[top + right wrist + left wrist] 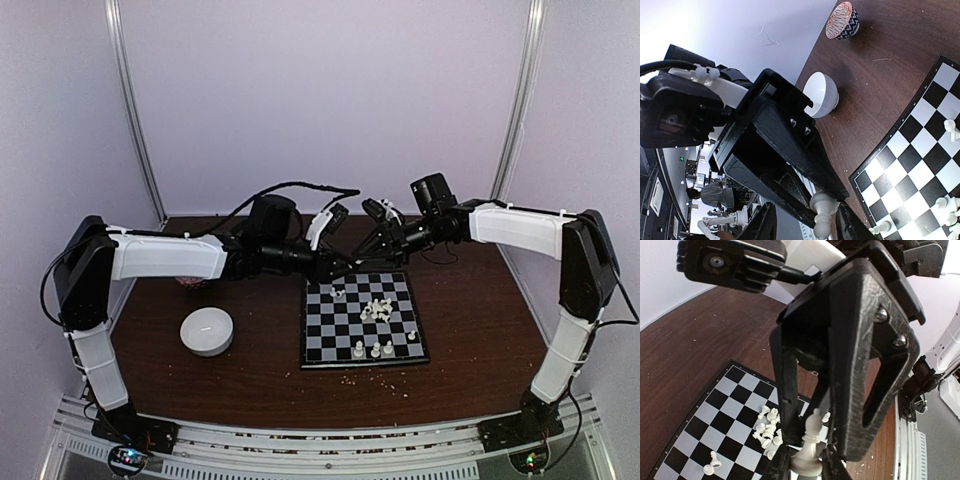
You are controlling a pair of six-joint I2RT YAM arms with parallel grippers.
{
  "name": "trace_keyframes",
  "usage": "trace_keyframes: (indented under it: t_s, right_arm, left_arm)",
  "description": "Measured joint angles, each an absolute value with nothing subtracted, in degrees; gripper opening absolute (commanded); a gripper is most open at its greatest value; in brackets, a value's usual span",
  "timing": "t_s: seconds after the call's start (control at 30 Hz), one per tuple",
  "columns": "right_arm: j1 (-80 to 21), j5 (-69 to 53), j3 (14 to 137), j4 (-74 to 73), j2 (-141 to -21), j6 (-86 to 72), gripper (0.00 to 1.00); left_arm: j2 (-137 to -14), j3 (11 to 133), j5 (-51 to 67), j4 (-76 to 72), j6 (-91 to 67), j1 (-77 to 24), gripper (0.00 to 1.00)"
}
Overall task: Set up the chess pieces on the board
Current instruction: Pass from the left arm to the right
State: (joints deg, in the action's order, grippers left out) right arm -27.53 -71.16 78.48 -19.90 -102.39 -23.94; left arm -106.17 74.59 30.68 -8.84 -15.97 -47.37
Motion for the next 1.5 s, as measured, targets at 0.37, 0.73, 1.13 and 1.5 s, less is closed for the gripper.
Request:
trace_keyframes:
  t_s: [0.37, 0.73, 1.13, 1.5]
  right_arm:
    - [-27.44, -72.03, 77.69, -16.75, -103.66, -26.87, 0.30]
    - [-27.29, -71.92, 76.23, -15.29, -103.66, -27.57, 0.22]
    - [-27.24, -69.87, 75.83, -16.25, -103.50, -25.34, 0.03]
    - [-27.55, -59.20, 81.54, -33.50, -101.65, -6.98, 0.02]
  left_arm:
    - [-106.63, 74.72, 30.68, -8.32, -15.94, -47.48, 0.18]
    - [-106.63, 74.72, 29.47, -7.64, -15.99, -47.75, 0.18]
    - [-106.63, 74.72, 28.25, -7.68, -16.32, -47.90, 0.35]
    - [-100.09, 67.68, 22.70, -3.33, -12.80, -47.88, 0.41]
